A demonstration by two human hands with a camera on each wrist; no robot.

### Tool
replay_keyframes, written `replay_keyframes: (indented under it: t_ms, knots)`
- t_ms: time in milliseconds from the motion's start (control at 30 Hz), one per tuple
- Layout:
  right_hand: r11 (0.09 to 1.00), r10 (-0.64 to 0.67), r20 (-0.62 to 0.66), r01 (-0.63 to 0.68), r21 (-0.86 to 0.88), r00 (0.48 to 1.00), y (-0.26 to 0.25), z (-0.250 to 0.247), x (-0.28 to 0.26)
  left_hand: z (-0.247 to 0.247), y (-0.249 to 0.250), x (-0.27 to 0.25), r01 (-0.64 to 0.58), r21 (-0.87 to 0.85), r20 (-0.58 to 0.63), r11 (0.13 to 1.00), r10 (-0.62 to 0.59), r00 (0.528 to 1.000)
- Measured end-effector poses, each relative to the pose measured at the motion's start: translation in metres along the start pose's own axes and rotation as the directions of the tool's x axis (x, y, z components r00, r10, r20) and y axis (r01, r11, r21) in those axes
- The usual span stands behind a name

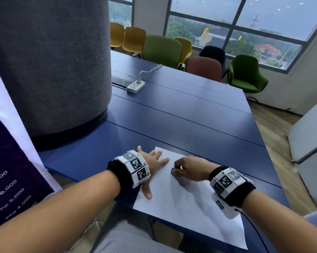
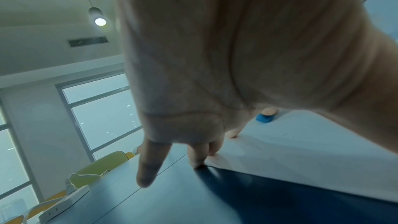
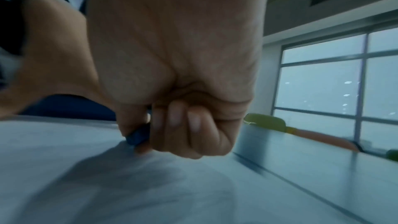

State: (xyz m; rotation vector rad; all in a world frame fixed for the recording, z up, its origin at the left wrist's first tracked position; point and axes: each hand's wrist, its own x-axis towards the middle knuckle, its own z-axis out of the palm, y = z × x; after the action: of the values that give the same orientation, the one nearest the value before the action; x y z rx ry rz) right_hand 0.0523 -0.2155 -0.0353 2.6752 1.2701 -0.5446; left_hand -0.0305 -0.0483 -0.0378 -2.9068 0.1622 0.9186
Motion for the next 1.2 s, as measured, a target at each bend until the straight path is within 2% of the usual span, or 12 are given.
replay_keyframes:
  t_ms: [100, 167, 267, 400, 567, 667, 733, 867, 1033, 1133, 1167, 1200]
  knots:
    - [0.990, 0.138, -0.054, -0.137, 0.020, 0.989, 0.013, -0.008, 0.007, -0.001, 0.003, 0.000, 0.002, 0.006, 0.008, 1.000, -0.002, 1.000]
    - [0.993, 0.118, -0.063, -0.117, 0.018, 0.991, 0.009, -0.005, 0.007, -0.001, 0.003, 0.000, 0.007, 0.010, 0.007, 1.000, -0.007, 1.000]
    - [1.000, 0.021, -0.019, -0.021, 0.003, 1.000, -0.004, 0.002, 0.002, -0.001, 0.003, 0.000, 0.010, 0.021, 0.006, 1.000, -0.010, 1.000]
    - [0.989, 0.147, -0.053, -0.146, 0.027, 0.988, 0.012, -0.009, 0.007, -0.001, 0.003, 0.001, 0.009, 0.016, 0.007, 1.000, -0.009, 1.000]
    - [1.000, -0.022, 0.023, 0.022, 0.013, 0.999, -0.006, -0.001, -0.003, -0.001, 0.003, 0.002, 0.014, 0.023, 0.010, 1.000, -0.014, 1.000]
    - [0.998, 0.066, -0.009, -0.066, 0.019, 0.998, 0.001, -0.008, 0.002, -0.001, 0.003, 0.002, 0.015, 0.019, 0.010, 1.000, -0.015, 1.000]
    - [0.999, 0.047, -0.009, -0.047, 0.028, 0.999, 0.001, -0.007, 0.001, 0.000, 0.001, 0.001, 0.013, 0.011, 0.008, 1.000, -0.013, 1.000]
    - [0.994, -0.102, 0.186, 0.092, 0.063, 0.977, -0.011, -0.001, -0.008, 0.000, 0.002, 0.001, 0.008, 0.014, -0.004, 1.000, -0.007, 1.000]
    - [0.996, -0.066, 0.098, 0.059, 0.072, 0.993, -0.008, -0.004, -0.008, 0.000, 0.002, 0.001, 0.002, 0.002, -0.006, 1.000, -0.002, 1.000]
    - [0.994, -0.107, 0.299, 0.097, 0.048, 0.948, -0.016, 0.000, -0.015, 0.000, 0.001, -0.001, 0.003, 0.001, -0.009, 1.000, -0.003, 1.000]
    - [0.995, -0.101, 0.333, 0.093, 0.040, 0.938, -0.019, 0.000, -0.016, 0.000, 0.002, -0.001, 0.004, 0.002, -0.008, 1.000, -0.004, 1.000]
    - [0.997, -0.081, 0.315, 0.074, 0.033, 0.946, -0.019, -0.002, -0.015, -0.001, 0.002, -0.002, 0.004, 0.006, -0.006, 1.000, -0.004, 1.000]
